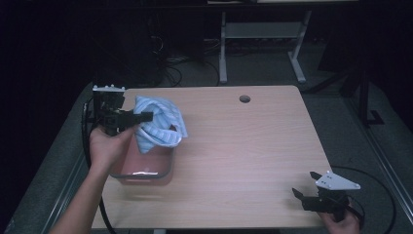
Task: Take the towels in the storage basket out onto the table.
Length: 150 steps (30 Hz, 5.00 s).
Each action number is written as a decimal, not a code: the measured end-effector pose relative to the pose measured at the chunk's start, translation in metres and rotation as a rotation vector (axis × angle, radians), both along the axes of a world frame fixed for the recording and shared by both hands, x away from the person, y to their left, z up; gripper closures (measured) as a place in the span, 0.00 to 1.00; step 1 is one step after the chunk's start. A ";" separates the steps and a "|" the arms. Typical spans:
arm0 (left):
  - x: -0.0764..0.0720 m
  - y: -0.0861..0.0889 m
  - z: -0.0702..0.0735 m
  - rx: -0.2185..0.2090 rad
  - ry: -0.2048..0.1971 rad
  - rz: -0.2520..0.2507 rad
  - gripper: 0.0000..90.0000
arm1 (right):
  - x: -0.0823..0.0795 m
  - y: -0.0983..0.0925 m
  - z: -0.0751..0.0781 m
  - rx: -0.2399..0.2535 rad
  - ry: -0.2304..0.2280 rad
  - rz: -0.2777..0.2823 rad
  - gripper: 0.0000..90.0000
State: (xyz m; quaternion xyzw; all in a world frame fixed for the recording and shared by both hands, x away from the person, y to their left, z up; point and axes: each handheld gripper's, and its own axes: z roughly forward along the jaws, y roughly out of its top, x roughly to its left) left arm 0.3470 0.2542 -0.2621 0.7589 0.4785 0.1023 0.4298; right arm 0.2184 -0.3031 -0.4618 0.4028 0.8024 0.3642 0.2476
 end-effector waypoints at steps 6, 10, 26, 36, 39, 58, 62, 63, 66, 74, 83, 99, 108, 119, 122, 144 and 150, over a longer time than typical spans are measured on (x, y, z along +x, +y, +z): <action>0.003 -0.011 -0.001 0.005 0.000 -0.023 0.82 | 0.000 0.000 0.000 -0.001 -0.002 -0.003 0.16; 0.005 -0.019 -0.001 0.006 0.005 -0.035 0.82 | -0.002 -0.002 -0.001 0.006 -0.004 -0.007 0.16; 0.015 -0.056 -0.006 0.015 0.018 -0.095 0.82 | -0.002 -0.004 0.002 0.017 -0.013 -0.012 0.16; 0.020 -0.078 -0.012 0.020 0.030 -0.134 0.82 | -0.002 -0.005 0.002 0.021 -0.020 -0.009 0.16; 0.021 -0.083 -0.015 0.023 0.032 -0.144 0.82 | -0.002 -0.005 0.003 0.022 -0.018 -0.010 0.17; 0.029 -0.112 -0.026 0.034 0.051 -0.190 0.82 | -0.003 -0.006 0.004 0.024 -0.024 -0.008 0.16; 0.031 -0.118 -0.029 0.031 0.057 -0.192 0.82 | -0.002 -0.005 0.004 0.023 -0.024 -0.006 0.16; 0.032 -0.119 -0.029 0.034 0.057 -0.196 0.82 | -0.002 -0.005 0.004 0.022 -0.024 -0.005 0.16; 0.033 -0.125 -0.032 0.033 0.062 -0.207 0.82 | -0.002 -0.005 0.004 0.025 -0.024 -0.006 0.16; 0.035 -0.139 -0.040 0.025 0.075 -0.226 0.82 | -0.002 -0.006 0.004 0.025 -0.031 -0.003 0.16; 0.038 -0.153 -0.049 0.023 0.089 -0.248 0.82 | -0.002 -0.006 0.005 0.028 -0.031 -0.004 0.16; 0.044 -0.177 -0.069 0.027 0.122 -0.269 0.82 | -0.003 -0.009 0.007 0.035 -0.041 -0.010 0.16; 0.047 -0.189 -0.084 0.051 0.149 -0.286 0.82 | -0.005 -0.010 0.007 0.043 -0.045 -0.012 0.16; 0.048 -0.204 -0.099 0.060 0.176 -0.293 0.81 | -0.005 -0.011 0.008 0.043 -0.047 -0.009 0.17; 0.047 -0.208 -0.105 0.053 0.187 -0.284 0.81 | -0.005 -0.010 0.007 0.047 -0.046 -0.009 0.16; 0.050 -0.226 -0.131 0.062 0.213 -0.283 0.81 | -0.005 -0.008 0.008 0.048 -0.043 -0.001 0.16; 0.050 -0.234 -0.139 0.081 0.219 -0.293 0.80 | -0.004 -0.007 0.007 0.039 -0.042 0.005 0.16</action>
